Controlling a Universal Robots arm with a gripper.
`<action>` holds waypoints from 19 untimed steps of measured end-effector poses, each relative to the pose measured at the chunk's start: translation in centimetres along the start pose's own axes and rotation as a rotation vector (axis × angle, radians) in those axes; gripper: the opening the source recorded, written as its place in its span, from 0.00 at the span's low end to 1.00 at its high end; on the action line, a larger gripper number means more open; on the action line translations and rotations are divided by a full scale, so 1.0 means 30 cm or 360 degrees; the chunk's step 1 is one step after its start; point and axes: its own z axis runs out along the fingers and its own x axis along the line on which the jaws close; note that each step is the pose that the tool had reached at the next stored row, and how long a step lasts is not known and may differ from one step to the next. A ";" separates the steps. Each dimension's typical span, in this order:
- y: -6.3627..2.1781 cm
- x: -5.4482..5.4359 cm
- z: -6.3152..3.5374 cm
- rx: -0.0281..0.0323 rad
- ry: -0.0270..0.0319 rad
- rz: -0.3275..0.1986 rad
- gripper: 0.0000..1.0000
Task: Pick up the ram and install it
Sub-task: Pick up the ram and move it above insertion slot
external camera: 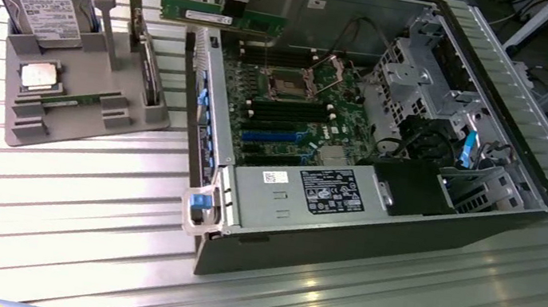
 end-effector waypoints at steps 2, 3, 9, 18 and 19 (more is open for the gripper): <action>-0.011 0.000 -0.001 -0.00009 0.00000 0.0000 0.13; -0.017 0.000 -0.002 -0.00014 0.00000 0.0000 0.13; -0.059 0.000 -0.006 -0.00050 -0.00001 0.0000 0.13; -0.136 0.001 -0.015 -0.00122 -0.00001 0.0000 0.13; -0.143 0.001 -0.016 -0.00129 -0.00001 0.0000 0.13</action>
